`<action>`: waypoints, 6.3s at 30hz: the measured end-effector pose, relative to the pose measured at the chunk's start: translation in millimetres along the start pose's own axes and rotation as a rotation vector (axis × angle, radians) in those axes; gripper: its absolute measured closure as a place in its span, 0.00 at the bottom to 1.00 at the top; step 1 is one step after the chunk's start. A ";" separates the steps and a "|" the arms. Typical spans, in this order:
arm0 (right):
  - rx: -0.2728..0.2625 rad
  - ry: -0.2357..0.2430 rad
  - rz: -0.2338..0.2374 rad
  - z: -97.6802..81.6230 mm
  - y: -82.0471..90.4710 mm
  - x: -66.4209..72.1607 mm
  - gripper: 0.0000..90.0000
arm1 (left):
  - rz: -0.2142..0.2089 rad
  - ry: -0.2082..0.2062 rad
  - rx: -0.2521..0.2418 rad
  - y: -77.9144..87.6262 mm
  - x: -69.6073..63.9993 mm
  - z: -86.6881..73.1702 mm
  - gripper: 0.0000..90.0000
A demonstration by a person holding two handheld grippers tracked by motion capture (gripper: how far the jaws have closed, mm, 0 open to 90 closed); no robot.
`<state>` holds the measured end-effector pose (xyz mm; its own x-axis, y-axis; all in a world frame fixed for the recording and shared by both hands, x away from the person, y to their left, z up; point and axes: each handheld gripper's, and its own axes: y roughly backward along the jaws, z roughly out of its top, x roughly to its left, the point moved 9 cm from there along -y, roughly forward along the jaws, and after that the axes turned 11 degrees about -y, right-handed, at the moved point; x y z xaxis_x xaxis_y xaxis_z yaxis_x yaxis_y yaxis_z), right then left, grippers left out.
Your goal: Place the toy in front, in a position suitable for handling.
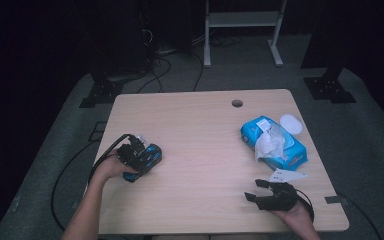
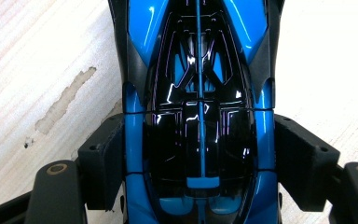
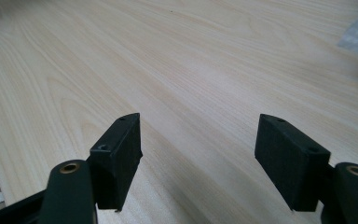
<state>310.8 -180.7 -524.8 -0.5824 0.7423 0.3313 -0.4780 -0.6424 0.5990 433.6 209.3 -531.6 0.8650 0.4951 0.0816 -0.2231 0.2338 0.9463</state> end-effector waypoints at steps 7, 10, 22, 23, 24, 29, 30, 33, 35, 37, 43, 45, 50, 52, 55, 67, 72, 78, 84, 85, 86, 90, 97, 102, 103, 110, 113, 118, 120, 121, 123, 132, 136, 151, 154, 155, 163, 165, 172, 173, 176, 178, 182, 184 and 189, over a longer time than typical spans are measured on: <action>0.000 -0.004 -0.001 0.0 0.2 -0.8 0.34 | -0.003 0.013 -0.034 2.1 1.7 -1.1 0.29; 0.000 -0.004 -0.002 0.0 0.1 -0.9 0.34 | -0.001 0.022 -0.049 5.7 3.0 -1.2 0.29; -0.018 -0.011 -0.005 3.2 4.0 -2.8 0.34 | 0.017 -0.063 -0.109 30.8 -11.2 29.2 0.29; -0.023 -0.008 -0.006 3.7 4.7 -3.7 0.34 | 0.015 -0.076 -0.116 31.6 -14.6 34.8 0.29; -0.028 -0.012 -0.006 4.4 5.9 -4.5 0.34 | 0.009 -0.093 -0.123 31.9 -18.6 40.8 0.29; -0.053 -0.028 -0.014 6.6 13.2 -10.6 0.34 | -0.014 -0.172 -0.155 27.9 -43.5 73.9 0.29; -0.057 -0.033 -0.016 6.7 14.9 -11.9 0.34 | -0.024 -0.187 -0.165 25.9 -50.0 80.8 0.29; -0.074 -0.048 -0.023 7.7 19.0 -16.0 0.34 | -0.049 -0.233 -0.181 18.1 -69.8 99.8 0.29; -0.083 -0.052 -0.026 8.4 21.4 -18.1 0.34 | -0.066 -0.278 -0.170 12.5 -82.6 109.5 0.29; -0.090 -0.058 -0.028 8.8 23.1 -19.5 0.34 | -0.077 -0.308 -0.163 6.3 -94.0 118.3 0.29; -0.109 -0.076 -0.029 9.4 24.9 -23.3 0.34 | -0.121 -0.369 -0.147 -14.3 -121.9 135.5 0.29; -0.116 -0.084 -0.034 9.9 25.9 -24.8 0.35 | -0.130 -0.387 -0.135 -19.2 -127.3 137.4 0.29; -0.139 -0.104 -0.041 11.7 30.2 -28.6 0.35 | -0.145 -0.430 -0.102 -29.1 -138.6 139.7 0.29; -0.147 -0.111 -0.047 12.7 31.2 -30.2 0.35 | -0.141 -0.437 -0.095 -33.4 -141.0 140.3 0.29; -0.160 -0.116 -0.057 14.9 33.5 -32.0 0.35 | -0.152 -0.439 -0.106 -37.0 -143.2 142.6 0.29; -0.242 -0.111 -0.097 40.0 52.6 -35.3 0.35 | -0.156 -0.405 -0.229 -24.9 -136.1 140.7 0.21; -0.305 -0.113 -0.131 72.0 66.7 -50.3 0.39 | -0.084 -0.389 -0.305 -10.1 -133.3 128.2 0.18; -0.288 -0.084 -0.245 103.7 62.7 -78.8 0.40 | -0.035 -0.330 -0.425 7.1 -137.2 105.1 0.17; -0.199 -0.155 -0.339 116.1 41.5 -115.8 0.40 | 0.018 -0.302 -0.448 1.0 -127.5 100.8 0.13; -0.182 -0.164 -0.361 114.7 37.4 -120.9 0.42 | 0.034 -0.307 -0.451 0.1 -126.7 100.9 0.13; -0.166 -0.173 -0.382 112.7 33.8 -125.5 0.43 | 0.049 -0.317 -0.456 -0.4 -126.5 100.7 0.12; -0.165 -0.203 -0.409 103.9 25.8 -131.7 0.65 | 0.048 -0.331 -0.449 -2.9 -128.5 98.3 0.12; -0.221 -0.226 -0.343 93.4 25.7 -123.7 0.98 | 0.033 -0.322 -0.432 -5.4 -127.7 93.6 0.13; -0.294 -0.206 -0.326 95.2 43.7 -117.5 0.98 | 0.014 -0.316 -0.428 -9.8 -127.0 90.9 0.13; -0.315 -0.201 -0.307 99.1 49.4 -112.8 0.98 | 0.015 -0.322 -0.419 -11.5 -126.9 90.5 0.13; -0.402 -0.094 -0.265 120.7 84.5 -79.1 0.98 | 0.029 -0.323 -0.406 -15.3 -128.0 90.9 0.12; -0.432 -0.062 -0.250 129.2 97.8 -67.6 0.98 | 0.028 -0.328 -0.400 -16.3 -127.6 89.3 0.12; -0.412 -0.008 -0.139 137.9 103.0 -36.5 0.98 | 0.013 -0.327 -0.405 -17.7 -127.4 89.0 0.12; -0.379 0.038 -0.082 140.7 95.0 -14.3 0.98 | 0.002 -0.320 -0.408 -19.3 -127.5 89.3 0.13; -0.356 0.070 -0.046 141.9 88.5 -1.8 0.98 | -0.004 -0.317 -0.406 -19.7 -127.7 89.1 0.13; -0.297 0.118 0.049 140.8 71.4 25.6 0.98 | -0.007 -0.317 -0.404 -19.6 -127.7 88.6 0.14; 0.069 0.266 0.085 90.0 -36.0 69.4 0.96 | -0.028 -0.343 -0.404 -17.4 -129.6 85.9 0.21; 0.069 0.288 -0.014 84.2 -52.0 56.9 0.83 | -0.054 -0.339 -0.413 -17.8 -130.2 85.6 0.26; 0.020 0.397 -0.099 81.2 -79.3 69.7 0.63 | -0.052 -0.343 -0.408 -19.2 -130.8 85.9 0.27; 0.024 0.381 -0.110 72.4 -90.9 63.2 0.66 | -0.061 -0.337 -0.413 -20.3 -130.2 86.4 0.27; 0.012 0.373 -0.099 70.9 -93.3 62.7 0.71 | -0.064 -0.339 -0.410 -20.7 -129.8 86.1 0.27; 0.054 0.254 -0.006 66.1 -86.3 53.5 0.93 | -0.058 -0.334 -0.412 -22.3 -131.3 87.6 0.27; 0.065 0.272 -0.061 66.3 -80.9 43.3 0.93 | -0.060 -0.335 -0.414 -22.4 -131.3 87.6 0.27; 0.061 0.321 -0.078 65.1 -89.9 61.4 0.94 | -0.063 -0.346 -0.416 -22.8 -131.3 86.3 0.28; 0.066 0.322 -0.074 65.4 -89.7 61.2 0.94 | -0.064 -0.348 -0.418 -22.9 -131.4 86.5 0.28; 0.071 0.276 -0.063 65.5 -84.7 47.7 0.94 | -0.063 -0.360 -0.421 -23.2 -132.3 87.9 0.28; 0.066 0.218 -0.049 65.9 -80.4 38.6 0.95 | -0.062 -0.353 -0.425 -23.9 -134.4 89.8 0.28; 0.058 0.227 -0.037 64.2 -85.0 51.4 0.95 | -0.062 -0.350 -0.420 -23.6 -134.1 89.2 0.28; 0.050 0.275 -0.033 64.1 -88.8 62.3 0.95 | -0.066 -0.348 -0.420 -23.5 -134.2 89.0 0.28; 0.064 0.258 -0.069 65.7 -83.3 43.3 0.95 | -0.070 -0.354 -0.426 -23.5 -134.3 89.4 0.28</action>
<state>368.6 -82.6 -512.5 -0.7024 0.7052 0.0967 -0.4841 -0.5728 0.6615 362.9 62.5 -536.8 0.9661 0.1718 0.1926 -0.2579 0.6097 0.7495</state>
